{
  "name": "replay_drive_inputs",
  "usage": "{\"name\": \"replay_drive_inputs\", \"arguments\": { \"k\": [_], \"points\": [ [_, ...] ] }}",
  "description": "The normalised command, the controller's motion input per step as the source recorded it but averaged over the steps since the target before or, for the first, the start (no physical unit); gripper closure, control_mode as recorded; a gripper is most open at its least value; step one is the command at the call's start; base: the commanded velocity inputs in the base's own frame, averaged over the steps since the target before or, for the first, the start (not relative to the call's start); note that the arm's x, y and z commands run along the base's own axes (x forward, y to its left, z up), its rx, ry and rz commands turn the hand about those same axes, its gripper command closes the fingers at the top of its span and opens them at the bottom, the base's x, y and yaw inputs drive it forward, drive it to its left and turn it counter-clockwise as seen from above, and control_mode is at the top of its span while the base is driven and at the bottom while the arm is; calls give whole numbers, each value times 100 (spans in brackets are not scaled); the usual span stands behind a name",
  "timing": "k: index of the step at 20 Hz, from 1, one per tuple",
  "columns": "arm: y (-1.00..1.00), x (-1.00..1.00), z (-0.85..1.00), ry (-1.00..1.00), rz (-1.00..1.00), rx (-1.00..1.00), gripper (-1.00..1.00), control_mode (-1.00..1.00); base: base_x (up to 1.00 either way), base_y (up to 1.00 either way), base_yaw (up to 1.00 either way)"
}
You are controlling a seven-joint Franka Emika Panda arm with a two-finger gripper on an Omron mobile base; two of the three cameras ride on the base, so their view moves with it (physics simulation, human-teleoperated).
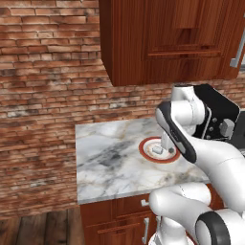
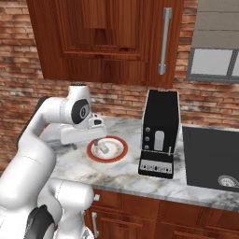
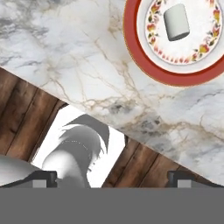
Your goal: Pick up the marshmallow and place it in the cup of hot chocolate on the dining counter.
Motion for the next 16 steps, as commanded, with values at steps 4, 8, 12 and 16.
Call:
{"name": "replay_drive_inputs", "arguments": {
  "k": [4,8,12,16],
  "points": [
    [0,25,-34,0,5,-1,-100,-100,0,0,0],
    [0,30,-15,-1,7,-3,-100,-100,0,0,0],
    [0,37,-23,0,10,-1,-100,-100,0,0,0],
    [0,49,-30,3,8,0,-100,-100,0,0,0]
  ]
}}
